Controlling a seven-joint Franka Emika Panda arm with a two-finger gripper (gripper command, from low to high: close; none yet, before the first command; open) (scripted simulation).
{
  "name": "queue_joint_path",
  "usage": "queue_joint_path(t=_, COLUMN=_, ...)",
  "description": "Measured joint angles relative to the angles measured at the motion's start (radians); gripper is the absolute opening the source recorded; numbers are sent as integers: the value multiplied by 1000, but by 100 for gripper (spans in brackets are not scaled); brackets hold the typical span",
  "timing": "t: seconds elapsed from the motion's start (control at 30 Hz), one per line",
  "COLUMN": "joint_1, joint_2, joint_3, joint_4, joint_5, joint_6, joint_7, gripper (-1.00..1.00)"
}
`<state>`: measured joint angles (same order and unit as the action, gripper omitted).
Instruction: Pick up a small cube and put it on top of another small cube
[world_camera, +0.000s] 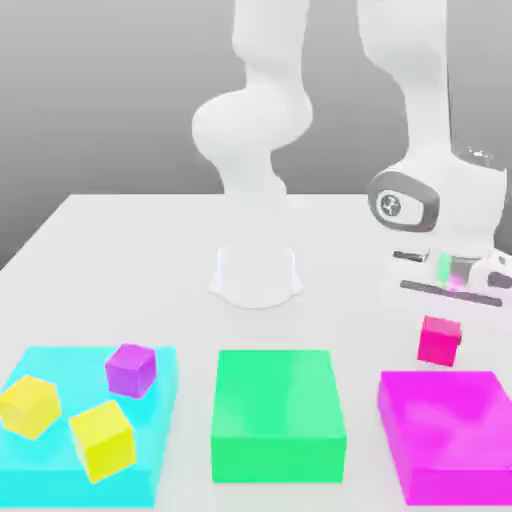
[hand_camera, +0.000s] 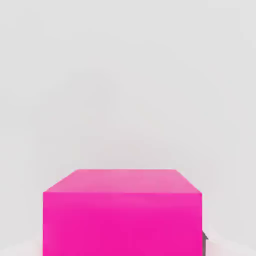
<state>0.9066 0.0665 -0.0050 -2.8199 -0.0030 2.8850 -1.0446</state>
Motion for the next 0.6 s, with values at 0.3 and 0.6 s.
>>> queue_joint_path(t=0.3, joint_1=-256, joint_2=-190, joint_3=-199, joint_4=29, joint_5=-76, joint_6=-202, joint_7=-58, gripper=-100)
queue_joint_path(t=0.6, joint_1=-573, joint_2=-338, joint_3=-445, joint_4=74, joint_5=-209, joint_6=-382, joint_7=-104, gripper=-100)
